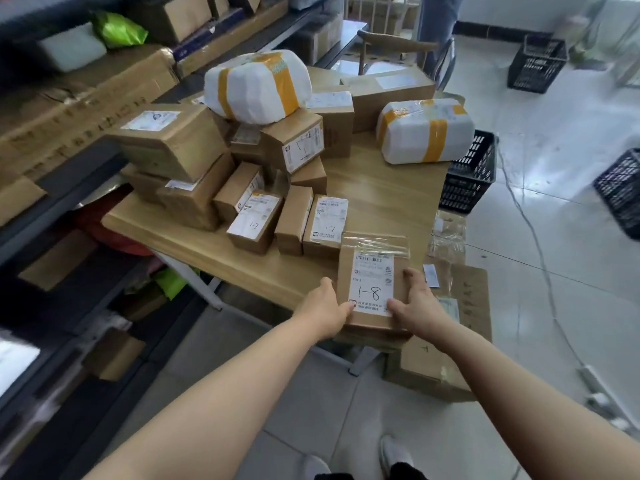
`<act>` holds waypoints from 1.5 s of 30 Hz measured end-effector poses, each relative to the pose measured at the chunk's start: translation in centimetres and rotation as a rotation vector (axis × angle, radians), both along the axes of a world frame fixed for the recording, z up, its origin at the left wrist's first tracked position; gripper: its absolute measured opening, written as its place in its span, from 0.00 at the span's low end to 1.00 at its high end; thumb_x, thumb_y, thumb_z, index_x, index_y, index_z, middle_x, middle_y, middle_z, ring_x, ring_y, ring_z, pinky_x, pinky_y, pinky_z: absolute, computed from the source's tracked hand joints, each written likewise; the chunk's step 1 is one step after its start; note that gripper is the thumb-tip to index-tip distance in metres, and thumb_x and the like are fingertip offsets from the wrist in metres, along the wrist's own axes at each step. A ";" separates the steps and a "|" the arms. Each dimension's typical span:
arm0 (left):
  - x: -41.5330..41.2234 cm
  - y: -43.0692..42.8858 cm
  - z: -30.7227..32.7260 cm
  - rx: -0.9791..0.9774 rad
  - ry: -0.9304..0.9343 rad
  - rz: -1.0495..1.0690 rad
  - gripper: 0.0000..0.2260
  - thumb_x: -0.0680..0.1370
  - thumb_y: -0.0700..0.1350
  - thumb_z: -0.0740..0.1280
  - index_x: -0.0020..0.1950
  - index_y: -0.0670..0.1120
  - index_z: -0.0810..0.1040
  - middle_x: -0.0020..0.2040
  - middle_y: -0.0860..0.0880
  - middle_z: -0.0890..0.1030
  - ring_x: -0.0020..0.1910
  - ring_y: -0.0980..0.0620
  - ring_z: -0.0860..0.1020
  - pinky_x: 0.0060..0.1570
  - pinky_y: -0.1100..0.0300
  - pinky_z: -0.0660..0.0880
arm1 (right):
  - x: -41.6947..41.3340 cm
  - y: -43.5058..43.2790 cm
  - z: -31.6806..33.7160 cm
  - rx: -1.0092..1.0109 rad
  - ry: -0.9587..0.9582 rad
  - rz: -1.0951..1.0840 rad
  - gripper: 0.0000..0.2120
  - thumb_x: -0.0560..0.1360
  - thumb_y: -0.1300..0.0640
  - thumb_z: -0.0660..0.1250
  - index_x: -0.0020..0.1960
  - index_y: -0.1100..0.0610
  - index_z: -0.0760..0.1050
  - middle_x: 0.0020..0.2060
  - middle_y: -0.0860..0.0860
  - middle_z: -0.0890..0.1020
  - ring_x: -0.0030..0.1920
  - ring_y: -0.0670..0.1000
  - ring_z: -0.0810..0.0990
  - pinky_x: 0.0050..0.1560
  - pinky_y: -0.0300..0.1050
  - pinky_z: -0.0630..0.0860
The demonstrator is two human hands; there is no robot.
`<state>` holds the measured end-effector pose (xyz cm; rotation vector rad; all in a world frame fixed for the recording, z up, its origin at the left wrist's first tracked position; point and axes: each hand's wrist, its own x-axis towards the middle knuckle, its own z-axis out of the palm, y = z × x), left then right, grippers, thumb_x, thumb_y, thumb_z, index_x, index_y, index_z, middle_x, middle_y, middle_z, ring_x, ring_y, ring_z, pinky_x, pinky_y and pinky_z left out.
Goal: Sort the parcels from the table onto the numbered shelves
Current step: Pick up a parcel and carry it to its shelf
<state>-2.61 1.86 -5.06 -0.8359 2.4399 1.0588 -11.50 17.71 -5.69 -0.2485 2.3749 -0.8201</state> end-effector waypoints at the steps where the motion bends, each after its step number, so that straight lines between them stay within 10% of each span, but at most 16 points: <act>1: -0.1 0.3 -0.3 0.037 0.004 0.021 0.25 0.81 0.51 0.64 0.74 0.46 0.61 0.69 0.47 0.73 0.66 0.45 0.74 0.63 0.51 0.73 | -0.3 0.1 -0.1 -0.032 -0.048 -0.018 0.38 0.77 0.55 0.67 0.77 0.47 0.46 0.73 0.55 0.64 0.66 0.57 0.71 0.65 0.57 0.72; 8: 0.5 1.6 -1.0 0.399 0.140 0.270 0.26 0.82 0.43 0.61 0.79 0.52 0.56 0.72 0.52 0.70 0.65 0.54 0.70 0.65 0.59 0.67 | -0.9 2.1 -1.2 -0.280 -0.289 -0.031 0.41 0.78 0.53 0.66 0.74 0.32 0.39 0.72 0.49 0.64 0.61 0.54 0.74 0.62 0.56 0.75; 25: 11.0 12.4 1.0 0.519 0.391 0.928 0.25 0.83 0.41 0.60 0.77 0.57 0.58 0.66 0.49 0.75 0.63 0.48 0.75 0.66 0.52 0.72 | 1.9 4.8 2.6 -0.152 0.047 0.694 0.35 0.79 0.46 0.62 0.76 0.35 0.44 0.74 0.43 0.64 0.68 0.51 0.71 0.58 0.46 0.69; 45: 50.4 26.7 5.2 0.201 0.581 1.935 0.22 0.82 0.44 0.61 0.75 0.59 0.62 0.59 0.52 0.79 0.54 0.52 0.79 0.47 0.60 0.77 | 43.2 -0.1 6.0 -0.212 -0.019 1.717 0.32 0.79 0.43 0.59 0.75 0.32 0.44 0.69 0.47 0.71 0.59 0.55 0.77 0.56 0.51 0.74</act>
